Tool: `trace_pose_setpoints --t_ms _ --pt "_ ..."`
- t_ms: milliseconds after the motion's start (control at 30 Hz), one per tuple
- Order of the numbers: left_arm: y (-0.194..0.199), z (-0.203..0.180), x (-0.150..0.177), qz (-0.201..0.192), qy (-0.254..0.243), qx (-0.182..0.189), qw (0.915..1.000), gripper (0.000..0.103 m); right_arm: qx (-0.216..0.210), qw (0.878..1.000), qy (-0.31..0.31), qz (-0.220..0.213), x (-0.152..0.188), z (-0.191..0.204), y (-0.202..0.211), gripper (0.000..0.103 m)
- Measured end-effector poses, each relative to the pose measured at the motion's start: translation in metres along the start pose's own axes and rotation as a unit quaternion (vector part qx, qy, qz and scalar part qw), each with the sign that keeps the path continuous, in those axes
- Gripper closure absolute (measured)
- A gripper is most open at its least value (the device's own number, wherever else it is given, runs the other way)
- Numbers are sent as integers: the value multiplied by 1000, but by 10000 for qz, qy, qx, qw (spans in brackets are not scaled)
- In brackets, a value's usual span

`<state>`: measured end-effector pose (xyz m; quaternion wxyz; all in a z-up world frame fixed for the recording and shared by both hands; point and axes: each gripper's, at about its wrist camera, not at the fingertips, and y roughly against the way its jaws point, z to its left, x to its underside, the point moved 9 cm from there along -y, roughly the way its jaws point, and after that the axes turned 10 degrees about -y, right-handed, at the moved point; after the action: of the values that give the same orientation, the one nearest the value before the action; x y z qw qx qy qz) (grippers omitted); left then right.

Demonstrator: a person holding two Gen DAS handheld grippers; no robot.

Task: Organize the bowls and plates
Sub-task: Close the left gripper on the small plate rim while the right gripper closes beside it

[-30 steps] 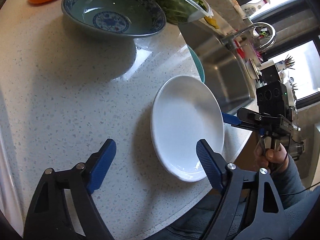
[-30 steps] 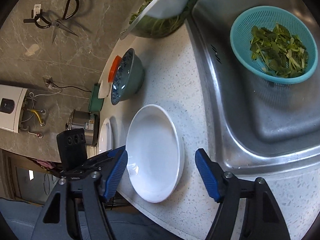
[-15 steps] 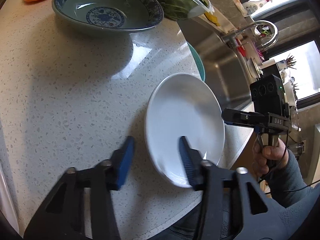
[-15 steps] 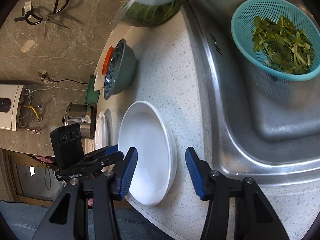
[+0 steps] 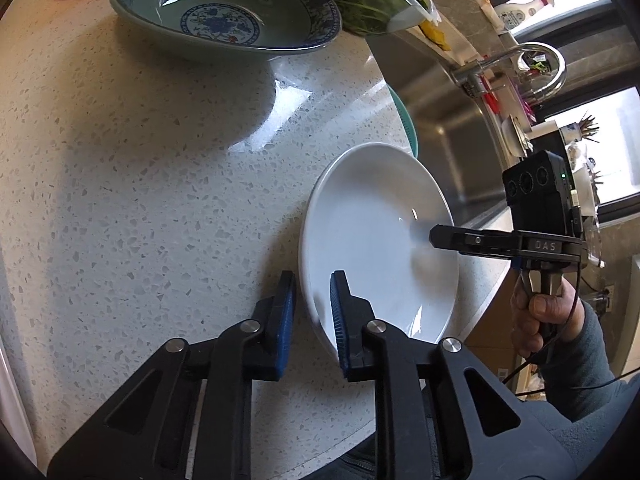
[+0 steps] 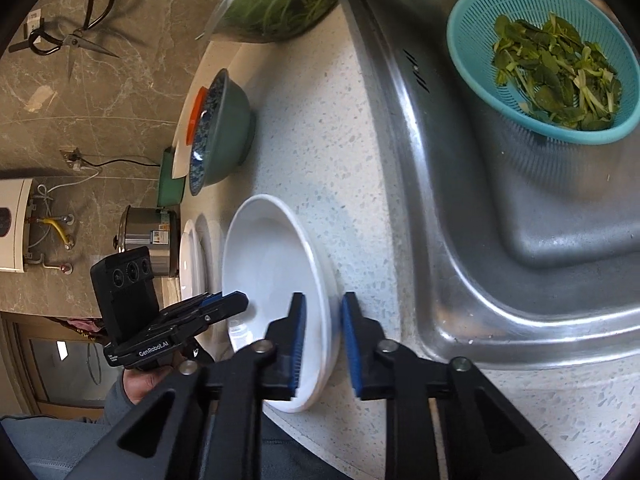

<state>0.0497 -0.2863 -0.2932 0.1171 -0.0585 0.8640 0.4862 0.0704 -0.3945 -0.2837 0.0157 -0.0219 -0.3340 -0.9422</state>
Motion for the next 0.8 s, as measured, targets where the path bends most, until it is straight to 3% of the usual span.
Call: trace_pose_setpoints --t_ms 367,800 --pt "-4 -5 -4 -43 63 -88 9999 95 57 10000 -77 13 -1 -5 1 90" --pt "-3 -5 -11 -132 92 -162 9997 95 122 9999 8 -21 2 2 2 90"
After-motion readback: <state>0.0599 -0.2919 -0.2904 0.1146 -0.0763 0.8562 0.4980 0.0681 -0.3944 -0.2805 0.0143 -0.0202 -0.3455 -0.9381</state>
